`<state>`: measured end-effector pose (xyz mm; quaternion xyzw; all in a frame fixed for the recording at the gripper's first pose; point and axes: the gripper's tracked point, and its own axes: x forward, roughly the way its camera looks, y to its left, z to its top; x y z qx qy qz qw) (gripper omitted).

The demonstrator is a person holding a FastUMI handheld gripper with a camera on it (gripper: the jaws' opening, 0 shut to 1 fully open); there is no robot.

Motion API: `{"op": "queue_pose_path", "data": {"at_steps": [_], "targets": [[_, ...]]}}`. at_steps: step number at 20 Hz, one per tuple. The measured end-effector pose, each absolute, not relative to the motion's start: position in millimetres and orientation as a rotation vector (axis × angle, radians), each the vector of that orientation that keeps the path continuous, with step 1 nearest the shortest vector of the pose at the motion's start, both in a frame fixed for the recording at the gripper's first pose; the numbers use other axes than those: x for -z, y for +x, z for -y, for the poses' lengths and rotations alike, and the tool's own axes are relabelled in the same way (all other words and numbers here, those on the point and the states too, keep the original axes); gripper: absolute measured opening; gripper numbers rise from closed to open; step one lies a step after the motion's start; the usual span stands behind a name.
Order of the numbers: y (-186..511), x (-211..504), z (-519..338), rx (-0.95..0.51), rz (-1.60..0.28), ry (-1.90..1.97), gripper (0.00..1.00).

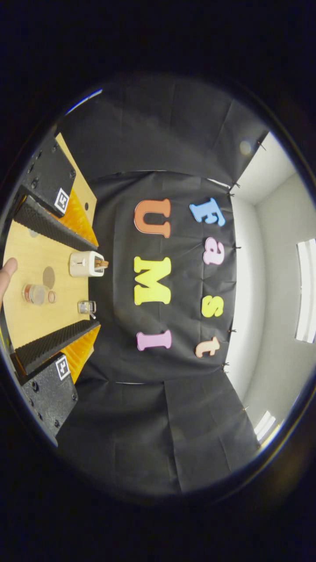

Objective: Take the bottle from table, then pour the juice into the cup, finally place the bottle on the coaster

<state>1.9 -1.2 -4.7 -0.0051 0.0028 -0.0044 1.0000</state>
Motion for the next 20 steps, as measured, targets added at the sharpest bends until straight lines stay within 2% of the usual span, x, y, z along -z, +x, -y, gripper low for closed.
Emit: {"op": "queue_pose_path", "data": {"at_steps": [11, 20], "targets": [[8, 22, 8, 0.024, 0.014, -0.022, 1.0], [32, 88, 18, 0.02, -0.067, -0.011, 1.0]]}}
